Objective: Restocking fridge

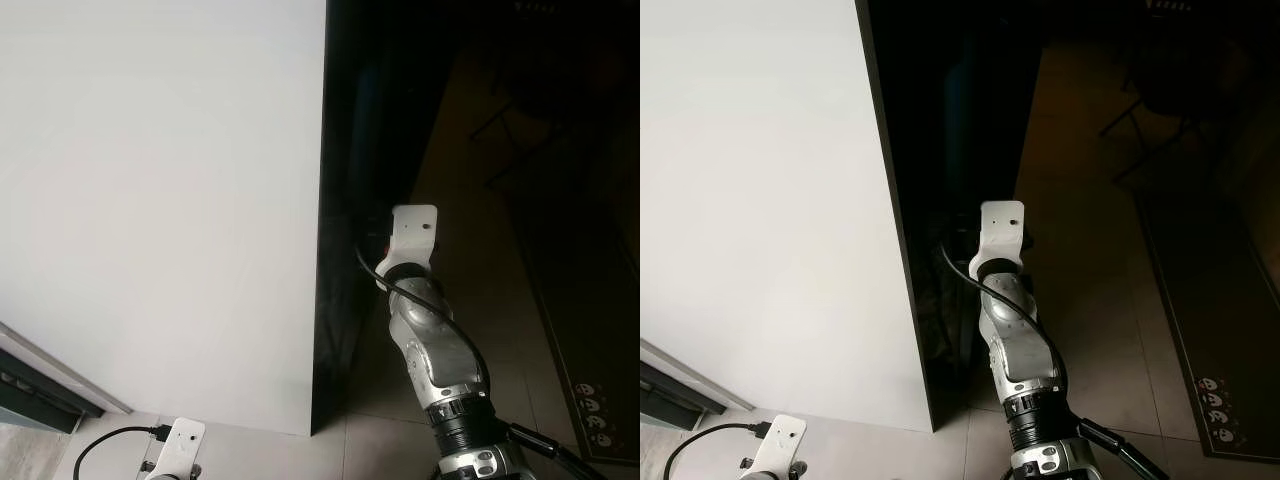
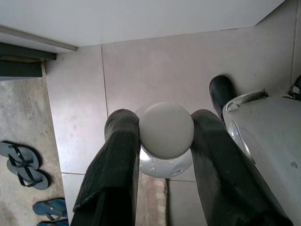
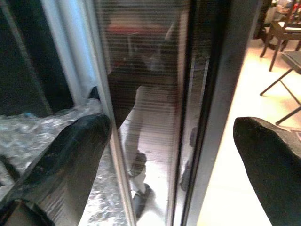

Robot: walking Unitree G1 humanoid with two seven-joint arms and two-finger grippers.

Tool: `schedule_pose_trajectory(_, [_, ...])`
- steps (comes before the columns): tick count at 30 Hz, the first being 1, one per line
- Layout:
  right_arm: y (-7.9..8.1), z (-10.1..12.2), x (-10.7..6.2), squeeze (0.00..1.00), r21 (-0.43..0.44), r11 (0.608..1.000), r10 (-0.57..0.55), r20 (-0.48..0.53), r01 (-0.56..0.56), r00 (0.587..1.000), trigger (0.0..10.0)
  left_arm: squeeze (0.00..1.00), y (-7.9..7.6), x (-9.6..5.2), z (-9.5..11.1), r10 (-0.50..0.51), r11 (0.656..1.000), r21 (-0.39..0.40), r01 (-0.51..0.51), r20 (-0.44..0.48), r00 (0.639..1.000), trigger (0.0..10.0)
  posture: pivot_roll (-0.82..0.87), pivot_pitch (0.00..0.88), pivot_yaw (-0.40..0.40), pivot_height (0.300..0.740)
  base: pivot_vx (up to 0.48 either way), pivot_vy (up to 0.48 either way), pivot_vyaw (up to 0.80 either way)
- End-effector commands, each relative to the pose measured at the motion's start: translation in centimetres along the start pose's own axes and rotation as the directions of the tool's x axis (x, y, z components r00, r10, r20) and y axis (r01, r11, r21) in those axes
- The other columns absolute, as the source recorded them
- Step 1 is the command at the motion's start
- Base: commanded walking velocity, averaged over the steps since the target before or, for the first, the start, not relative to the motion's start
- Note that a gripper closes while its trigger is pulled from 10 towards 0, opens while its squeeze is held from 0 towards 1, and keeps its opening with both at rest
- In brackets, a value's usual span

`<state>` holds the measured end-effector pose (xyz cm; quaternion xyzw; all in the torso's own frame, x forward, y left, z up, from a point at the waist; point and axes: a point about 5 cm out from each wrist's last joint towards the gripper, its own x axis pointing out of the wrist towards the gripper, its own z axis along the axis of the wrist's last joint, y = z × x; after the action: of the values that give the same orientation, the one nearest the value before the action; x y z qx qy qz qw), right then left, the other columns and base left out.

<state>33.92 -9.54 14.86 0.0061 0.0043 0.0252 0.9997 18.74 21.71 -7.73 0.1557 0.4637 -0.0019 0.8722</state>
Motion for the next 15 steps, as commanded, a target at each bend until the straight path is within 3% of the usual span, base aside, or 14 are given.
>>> schedule_pose_trajectory(1, [-0.9,0.1,0.0,0.00,0.006,0.999,-0.046,0.011,0.046,0.999,10.0,0.00,0.1,-0.1,-0.8,0.001,1.000,-0.003,-0.001,-0.027,1.000,10.0,0.05,0.077,0.000,0.740,0.000,0.000,0.00])
schedule_pose_trajectory(7, [-3.1,0.4,0.0,0.00,-0.013,0.991,-0.134,0.028,0.135,0.991,10.0,0.00,0.1,-0.1,-0.8,0.000,1.000,-0.001,0.000,-0.028,1.000,10.0,0.04,0.077,-0.001,0.740,0.000,0.000,0.00])
schedule_pose_trajectory(15, [-9.2,0.0,-1.2,0.00,-0.064,0.946,-0.318,0.026,0.319,0.948,10.0,0.00,0.2,-0.1,-0.8,-0.001,1.000,0.002,0.002,-0.029,1.000,10.0,0.04,0.080,0.001,0.740,0.000,0.000,0.00])
